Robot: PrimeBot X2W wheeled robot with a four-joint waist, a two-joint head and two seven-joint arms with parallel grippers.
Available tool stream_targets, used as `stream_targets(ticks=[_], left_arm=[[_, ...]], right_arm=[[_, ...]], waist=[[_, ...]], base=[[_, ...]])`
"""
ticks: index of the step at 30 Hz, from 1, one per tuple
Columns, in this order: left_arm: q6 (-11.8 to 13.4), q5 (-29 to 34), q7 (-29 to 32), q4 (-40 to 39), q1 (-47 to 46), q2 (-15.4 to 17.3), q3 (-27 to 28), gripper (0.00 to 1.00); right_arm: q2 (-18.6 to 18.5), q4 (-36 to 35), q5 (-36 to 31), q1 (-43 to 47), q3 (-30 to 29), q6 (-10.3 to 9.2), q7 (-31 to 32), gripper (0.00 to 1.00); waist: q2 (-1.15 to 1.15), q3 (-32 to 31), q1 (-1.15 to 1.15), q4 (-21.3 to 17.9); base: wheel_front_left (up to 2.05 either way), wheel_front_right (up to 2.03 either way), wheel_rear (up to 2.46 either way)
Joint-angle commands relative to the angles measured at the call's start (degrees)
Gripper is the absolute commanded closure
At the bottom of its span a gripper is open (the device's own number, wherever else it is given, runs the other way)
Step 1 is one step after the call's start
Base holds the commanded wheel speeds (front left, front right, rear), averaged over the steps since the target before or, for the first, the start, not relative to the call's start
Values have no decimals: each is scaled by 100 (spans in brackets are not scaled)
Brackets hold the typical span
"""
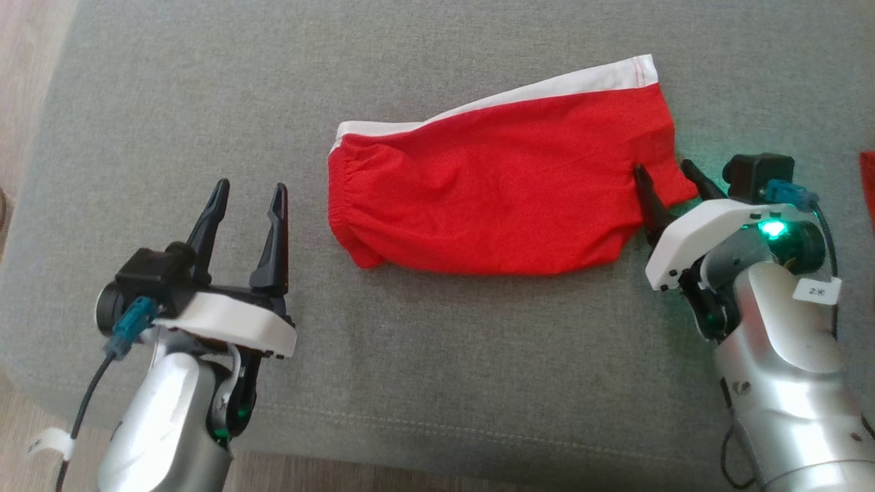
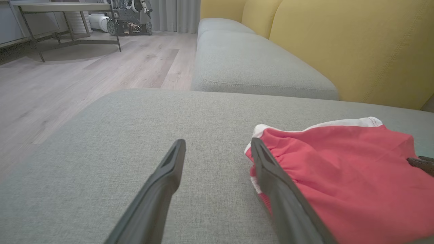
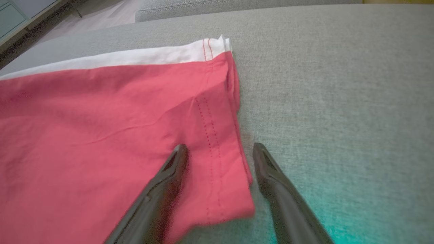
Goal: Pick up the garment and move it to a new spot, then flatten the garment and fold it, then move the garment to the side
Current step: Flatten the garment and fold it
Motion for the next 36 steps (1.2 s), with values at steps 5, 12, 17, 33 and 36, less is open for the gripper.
stream_targets(ticks=[5,12,17,33,36], left_arm=[[-29,51,-67,-108,-171,83,260,0],[-22,74,-70,-155,-92,84,337,0],[0,88,-70,-190,14,104,386,0],[94,42,-47,-302,247,184,443,0],[94,33,-30,-290,255,175,407,0]], right_arm=[[164,108,290,33,284,-31,18,100],[223,14,649,431,253,-31,-287,100],[250,-339,812,991,122,-31,-544,100],[302,-1885,767,1988,-392,-31,-170,100],[302,-2290,757,1819,-123,-31,-37,100]], waist=[[0,-68,0,-93],[0,-188,0,-225],[0,-310,0,-325],[0,-536,0,-545],[0,-618,0,-504]], base=[[0,0,0],[0,0,0],[0,0,0],[0,0,0],[0,0,0]])
